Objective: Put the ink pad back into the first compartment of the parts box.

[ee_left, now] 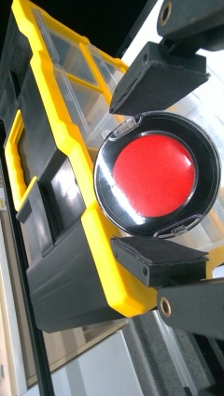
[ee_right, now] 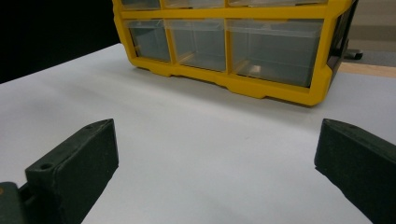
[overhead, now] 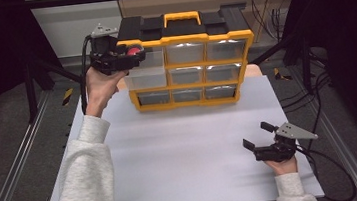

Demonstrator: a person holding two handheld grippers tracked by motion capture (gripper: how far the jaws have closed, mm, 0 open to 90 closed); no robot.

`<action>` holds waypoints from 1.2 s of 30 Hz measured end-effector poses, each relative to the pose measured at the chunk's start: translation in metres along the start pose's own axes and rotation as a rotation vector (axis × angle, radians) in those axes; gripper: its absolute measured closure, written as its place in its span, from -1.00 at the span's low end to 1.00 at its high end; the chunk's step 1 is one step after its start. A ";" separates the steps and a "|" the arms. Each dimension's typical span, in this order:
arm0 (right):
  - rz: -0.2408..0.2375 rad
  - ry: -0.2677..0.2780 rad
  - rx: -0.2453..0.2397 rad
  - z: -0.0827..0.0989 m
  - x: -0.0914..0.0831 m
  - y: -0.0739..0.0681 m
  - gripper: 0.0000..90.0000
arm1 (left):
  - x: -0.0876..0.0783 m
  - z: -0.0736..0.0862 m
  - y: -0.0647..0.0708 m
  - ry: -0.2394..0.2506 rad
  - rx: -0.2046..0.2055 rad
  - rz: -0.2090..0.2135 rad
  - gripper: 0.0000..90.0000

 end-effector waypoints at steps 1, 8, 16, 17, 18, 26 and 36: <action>0.000 0.000 0.001 0.000 0.000 0.000 -0.99 | 0.000 0.001 0.000 -0.003 0.000 -0.001 -0.34; -0.002 -0.001 0.004 0.000 0.000 0.000 -0.99 | 0.005 0.007 0.000 -0.016 0.004 -0.003 -0.34; -0.001 -0.002 0.004 0.000 0.000 0.000 -0.99 | 0.004 0.014 -0.002 -0.032 0.010 -0.007 -0.34; -0.001 -0.001 0.005 0.000 0.000 0.000 -0.99 | 0.004 0.014 -0.002 -0.030 0.012 -0.004 -0.34; -0.001 -0.001 0.004 0.000 0.000 0.000 -0.99 | 0.004 0.014 -0.002 -0.030 0.011 0.000 -0.34; -0.001 0.000 0.002 0.000 0.000 0.000 -0.99 | 0.004 0.015 0.001 -0.046 0.023 0.012 -0.34; -0.001 0.002 0.002 0.000 0.000 0.000 -0.99 | 0.004 0.015 0.002 -0.047 0.026 0.026 -0.36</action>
Point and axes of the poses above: each handheld gripper's, and its own axes: x roughly forward along the jaws, z roughly out of its underside, y roughly to its right, the point moved 6 cm from there along x, roughly forward along the jaws, and after that the axes turned 5 degrees about x, right-handed, at the moved point
